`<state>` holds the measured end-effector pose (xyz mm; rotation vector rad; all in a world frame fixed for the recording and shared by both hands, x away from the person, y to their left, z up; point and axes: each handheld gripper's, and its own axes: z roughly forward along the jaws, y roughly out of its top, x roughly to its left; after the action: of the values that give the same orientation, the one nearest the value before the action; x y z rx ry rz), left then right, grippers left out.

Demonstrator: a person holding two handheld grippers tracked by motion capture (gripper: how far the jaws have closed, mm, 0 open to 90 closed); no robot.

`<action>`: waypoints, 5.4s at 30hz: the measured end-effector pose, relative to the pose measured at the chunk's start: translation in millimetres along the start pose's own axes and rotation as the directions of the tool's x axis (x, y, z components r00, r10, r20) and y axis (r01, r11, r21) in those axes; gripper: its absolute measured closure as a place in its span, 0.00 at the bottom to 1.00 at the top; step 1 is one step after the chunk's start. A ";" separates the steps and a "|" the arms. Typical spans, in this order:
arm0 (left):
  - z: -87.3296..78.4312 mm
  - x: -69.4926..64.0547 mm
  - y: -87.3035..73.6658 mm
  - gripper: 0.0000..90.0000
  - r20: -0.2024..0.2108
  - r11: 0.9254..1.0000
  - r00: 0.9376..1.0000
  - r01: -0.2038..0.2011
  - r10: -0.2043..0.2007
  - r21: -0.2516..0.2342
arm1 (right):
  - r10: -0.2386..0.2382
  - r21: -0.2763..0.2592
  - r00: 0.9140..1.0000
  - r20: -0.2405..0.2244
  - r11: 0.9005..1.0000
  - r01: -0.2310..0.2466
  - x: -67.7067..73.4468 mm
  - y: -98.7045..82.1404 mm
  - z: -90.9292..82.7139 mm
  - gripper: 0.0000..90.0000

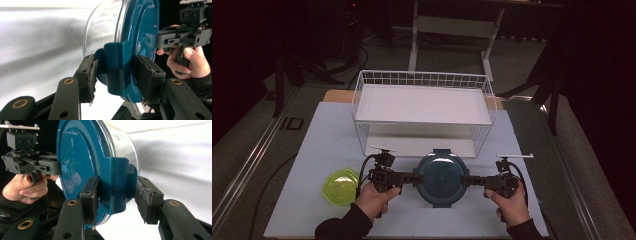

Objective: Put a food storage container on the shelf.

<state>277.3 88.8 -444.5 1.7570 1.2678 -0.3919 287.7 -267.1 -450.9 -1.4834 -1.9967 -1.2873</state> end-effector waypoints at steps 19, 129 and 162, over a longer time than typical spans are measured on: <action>-33.8 -13.3 32.1 0.55 0.014 0.998 1.000 -0.015 0.016 -0.066 | -0.063 -0.068 0.998 -0.028 0.996 0.061 40.8 37.1 -8.4 0.63; -102.6 -16.7 109.0 0.38 -0.212 0.934 0.961 -0.233 0.178 -0.271 | -0.336 -0.064 0.936 0.107 0.937 0.344 138.1 119.2 21.8 0.99; -81.1 -25.0 -0.6 0.00 -0.311 0.795 0.812 -0.566 0.494 -0.216 | -0.291 -0.065 0.949 0.124 0.952 0.300 130.1 143.3 56.6 0.90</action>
<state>246.8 139.6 -383.7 1.8353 0.8654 0.3400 376.3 -139.2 -322.7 -1.3570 -2.3377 -1.4466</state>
